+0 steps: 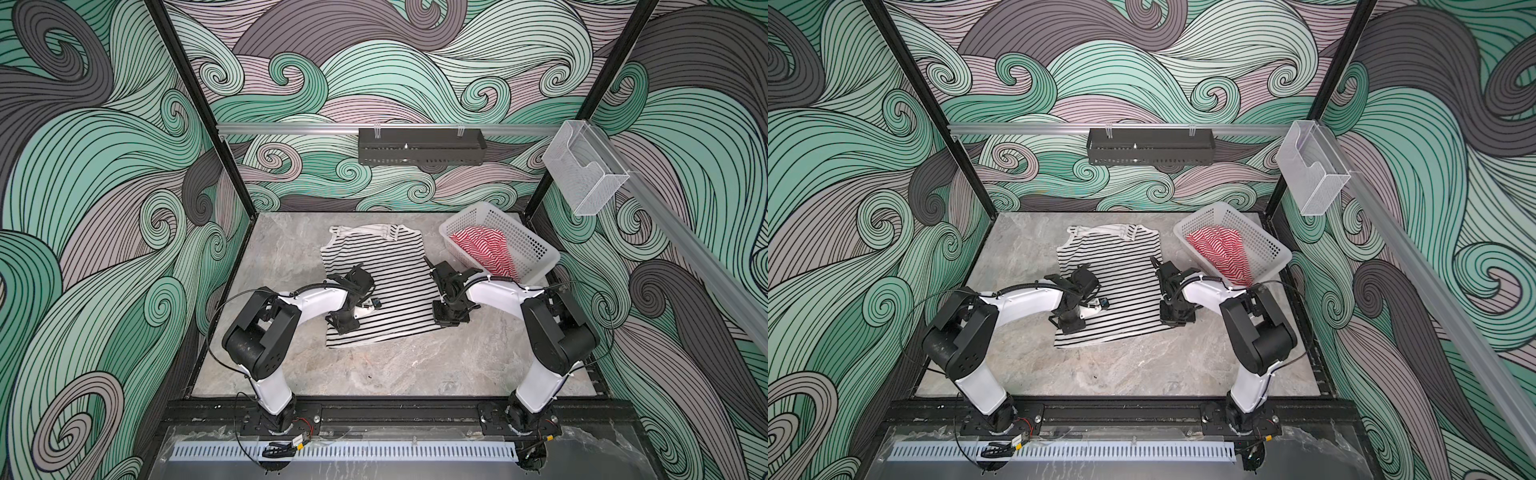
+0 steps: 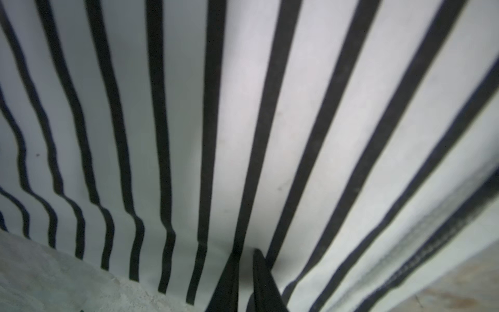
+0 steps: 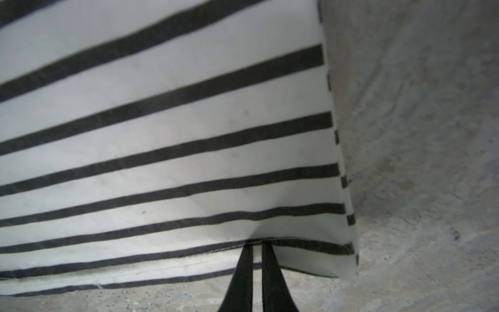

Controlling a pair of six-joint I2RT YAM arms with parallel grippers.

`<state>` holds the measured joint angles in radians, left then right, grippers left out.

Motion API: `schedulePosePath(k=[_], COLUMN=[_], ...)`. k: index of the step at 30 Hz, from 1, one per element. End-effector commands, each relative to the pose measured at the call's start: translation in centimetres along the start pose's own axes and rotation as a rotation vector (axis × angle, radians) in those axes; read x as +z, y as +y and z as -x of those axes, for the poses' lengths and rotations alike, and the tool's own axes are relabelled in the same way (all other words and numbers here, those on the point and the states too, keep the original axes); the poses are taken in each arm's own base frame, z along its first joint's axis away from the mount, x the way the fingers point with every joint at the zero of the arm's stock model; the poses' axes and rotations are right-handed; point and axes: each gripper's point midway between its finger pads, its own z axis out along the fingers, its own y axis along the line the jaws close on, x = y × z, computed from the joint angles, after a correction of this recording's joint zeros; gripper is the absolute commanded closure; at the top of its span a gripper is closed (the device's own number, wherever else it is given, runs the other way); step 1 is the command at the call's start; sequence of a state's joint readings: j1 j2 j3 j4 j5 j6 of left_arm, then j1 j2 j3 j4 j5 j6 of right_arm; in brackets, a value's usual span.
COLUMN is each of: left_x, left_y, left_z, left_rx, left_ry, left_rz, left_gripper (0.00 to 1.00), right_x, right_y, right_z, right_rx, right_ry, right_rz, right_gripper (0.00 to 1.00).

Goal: Fold and stack tank tops
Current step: Smooth out the tank top at the center of the table, then rotate the tank top at the center of the table.

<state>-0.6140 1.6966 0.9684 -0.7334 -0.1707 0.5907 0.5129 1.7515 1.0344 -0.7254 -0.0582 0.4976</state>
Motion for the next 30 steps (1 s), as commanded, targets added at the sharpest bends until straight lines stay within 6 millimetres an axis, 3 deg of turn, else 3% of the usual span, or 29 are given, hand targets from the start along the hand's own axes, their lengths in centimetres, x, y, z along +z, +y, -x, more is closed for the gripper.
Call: schedulePosePath(k=[1, 4, 6, 10, 14, 18, 21, 25, 30], left_x=[-0.3, -1.2, -1.8, -3.3, -4.5, -3.8, -2.2, 0.3, 3.0], left_y=[-5.0, -7.8, -7.3, -0.8, 7.2, 15.2, 19.5, 22.7, 23.2], left_z=[-2.3, -3.4, -2.8, 0.8, 4.5, 6.7, 7.6, 7.8, 6.0], left_rx=[0.100, 0.148, 0.145, 0.048, -0.120, -0.300, -0.356, -0.357, -0.361], left_ry=[0.068, 0.107, 0.074, -0.053, -0.163, -0.180, -0.167, -0.132, -0.056], left_rz=[-0.160, -0.246, -0.213, 0.062, 0.220, 0.271, 0.290, 0.303, 0.272], left_gripper=[0.83, 0.83, 0.83, 0.82, 0.79, 0.80, 0.80, 0.80, 0.81], right_x=[0.0, -1.1, -2.3, -4.2, -2.9, -1.6, -0.4, 1.1, 2.0], right_y=[-3.1, -4.4, -3.2, 2.4, 8.6, 12.9, 15.2, 15.0, 11.4], right_z=[-0.7, 0.1, 1.1, 2.8, 3.2, 2.7, 1.5, -0.1, -1.3], right_rx=[0.029, 0.036, 0.037, 0.002, -0.060, -0.110, -0.137, -0.154, -0.132], right_ry=[0.022, -0.003, -0.047, -0.111, -0.081, -0.057, -0.029, 0.004, 0.019], right_rz=[-0.117, -0.181, -0.131, 0.031, 0.132, 0.168, 0.195, 0.155, 0.070], right_gripper=[0.88, 0.87, 0.87, 0.83, 0.81, 0.80, 0.80, 0.79, 0.79])
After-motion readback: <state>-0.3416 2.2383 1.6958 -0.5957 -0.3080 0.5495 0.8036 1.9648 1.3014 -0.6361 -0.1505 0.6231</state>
